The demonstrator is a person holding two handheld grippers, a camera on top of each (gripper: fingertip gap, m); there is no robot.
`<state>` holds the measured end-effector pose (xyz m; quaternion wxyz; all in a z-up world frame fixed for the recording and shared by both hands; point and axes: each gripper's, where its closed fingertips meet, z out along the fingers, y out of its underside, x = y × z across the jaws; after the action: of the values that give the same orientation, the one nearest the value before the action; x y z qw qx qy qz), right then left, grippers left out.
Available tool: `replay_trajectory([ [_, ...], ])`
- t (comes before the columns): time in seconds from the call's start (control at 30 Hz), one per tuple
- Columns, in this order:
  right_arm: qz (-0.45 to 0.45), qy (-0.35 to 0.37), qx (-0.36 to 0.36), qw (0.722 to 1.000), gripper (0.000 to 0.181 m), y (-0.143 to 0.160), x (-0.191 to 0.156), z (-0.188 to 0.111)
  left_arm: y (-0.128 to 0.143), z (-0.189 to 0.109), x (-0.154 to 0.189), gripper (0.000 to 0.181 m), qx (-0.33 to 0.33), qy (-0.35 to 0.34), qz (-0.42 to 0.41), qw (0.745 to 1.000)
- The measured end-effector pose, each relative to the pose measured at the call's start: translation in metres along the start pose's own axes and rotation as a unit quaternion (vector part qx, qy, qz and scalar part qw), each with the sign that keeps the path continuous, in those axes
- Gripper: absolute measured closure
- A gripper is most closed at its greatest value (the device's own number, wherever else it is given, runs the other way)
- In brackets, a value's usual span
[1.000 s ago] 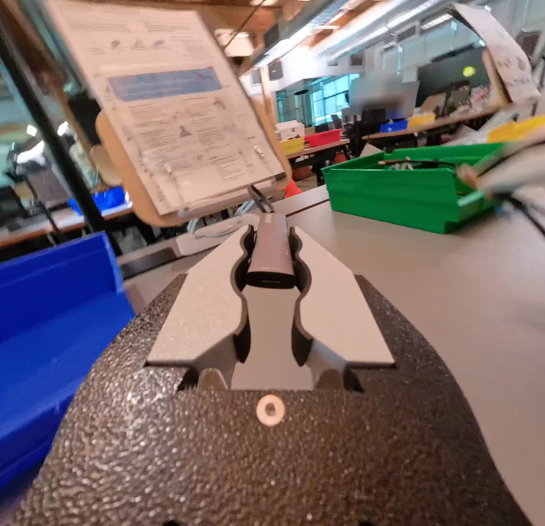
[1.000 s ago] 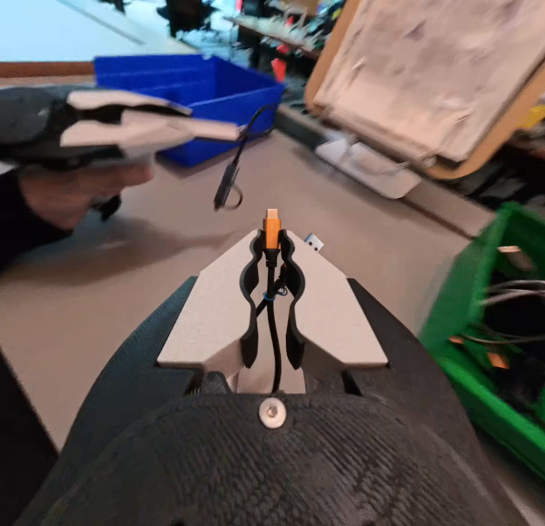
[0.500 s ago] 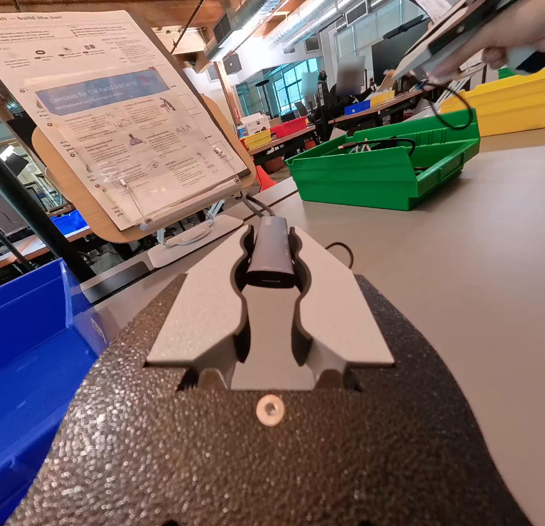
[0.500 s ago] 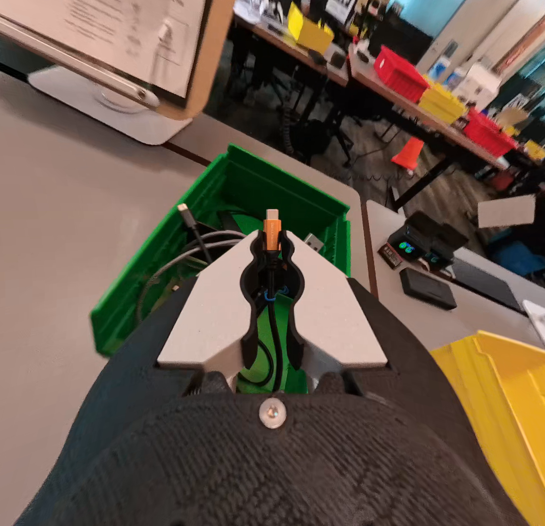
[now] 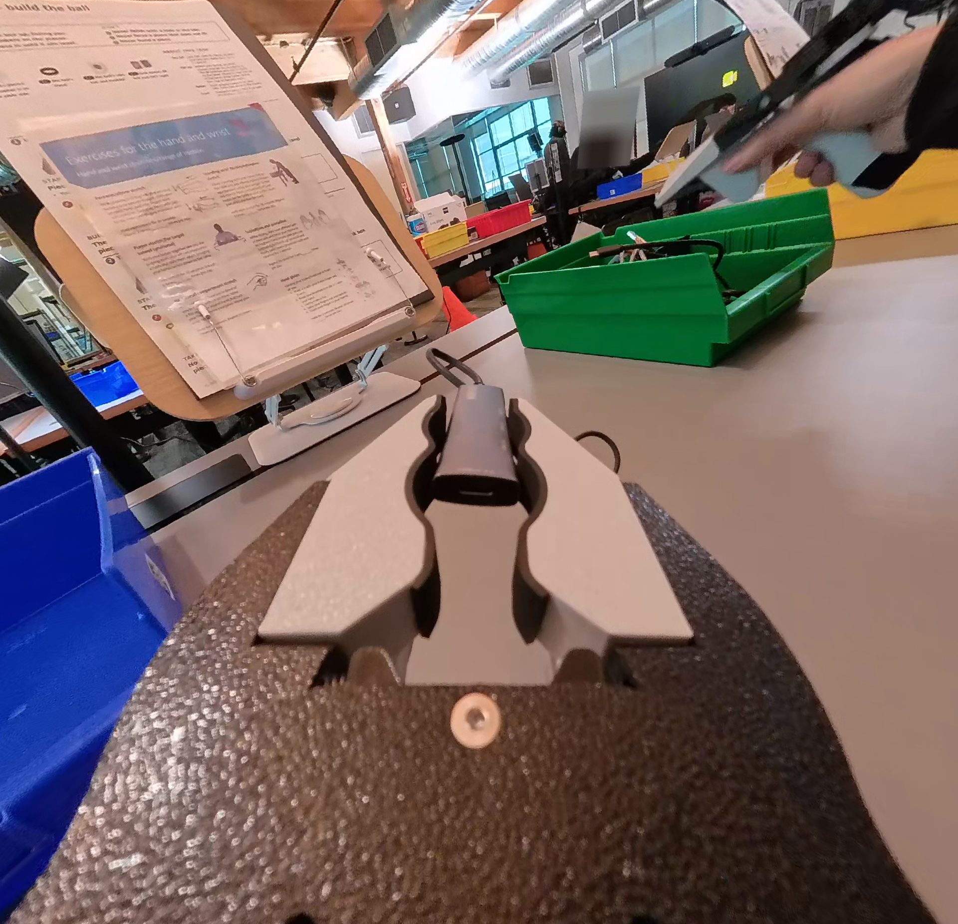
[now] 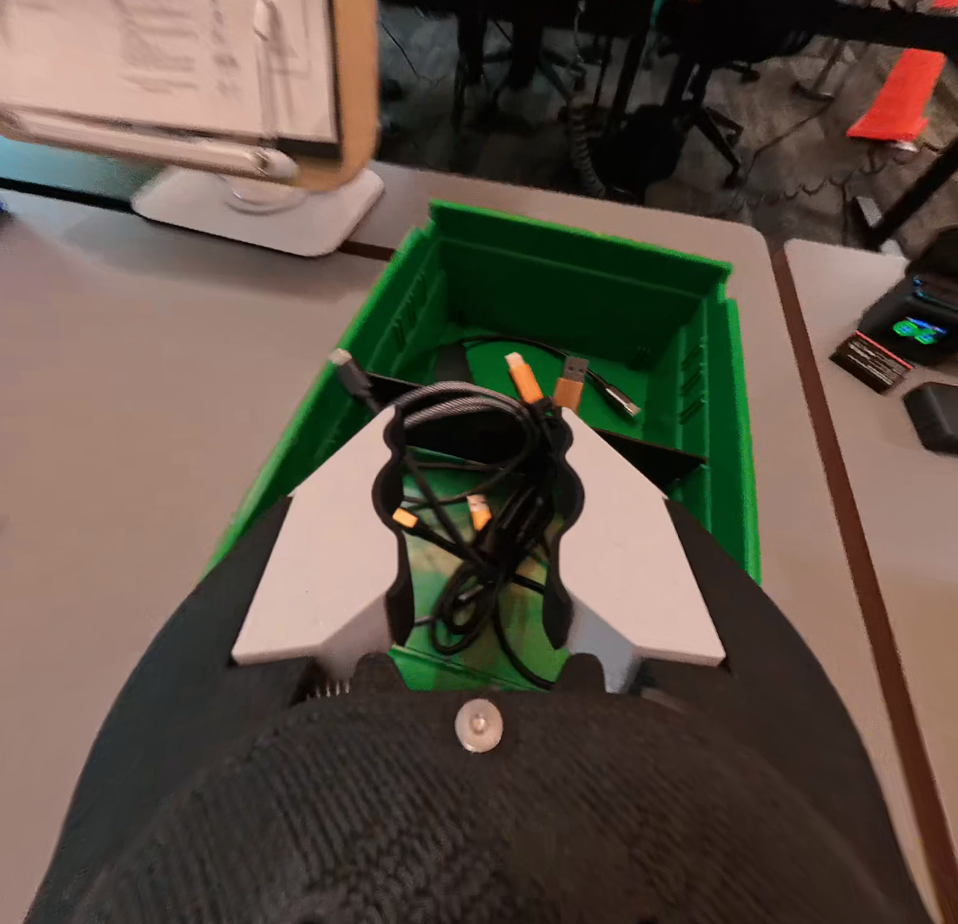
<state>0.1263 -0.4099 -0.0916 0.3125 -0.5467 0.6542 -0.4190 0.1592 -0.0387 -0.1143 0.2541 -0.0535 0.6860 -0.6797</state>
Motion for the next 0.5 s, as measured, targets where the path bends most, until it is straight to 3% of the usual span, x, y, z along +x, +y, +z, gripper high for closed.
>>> replay_trajectory([
  [0.13, -0.021, -0.145, 0.063, 0.987, 0.109, -0.023, -0.076, -0.034, -0.002, 0.000, 0.004, 0.159, 0.008, 0.015, -0.008, 1.000],
  [0.2, -0.048, -0.278, 0.080, 0.956, 0.099, -0.019, -0.143, -0.055, -0.009, -0.002, 0.013, 0.159, 0.032, 0.053, -0.025, 0.998],
  [0.3, -0.117, -0.411, 0.138, 0.894, 0.099, -0.006, -0.233, -0.087, -0.028, -0.009, 0.033, 0.159, 0.081, 0.151, -0.078, 0.982],
  [0.37, -0.145, -0.457, 0.165, 0.862, 0.103, 0.002, -0.274, -0.102, -0.043, -0.019, 0.043, 0.159, 0.112, 0.217, -0.116, 0.963],
  [0.5, -0.183, -0.523, 0.157, 0.817, 0.115, 0.021, -0.318, -0.115, -0.060, -0.037, 0.051, 0.159, 0.152, 0.298, -0.155, 0.930],
])
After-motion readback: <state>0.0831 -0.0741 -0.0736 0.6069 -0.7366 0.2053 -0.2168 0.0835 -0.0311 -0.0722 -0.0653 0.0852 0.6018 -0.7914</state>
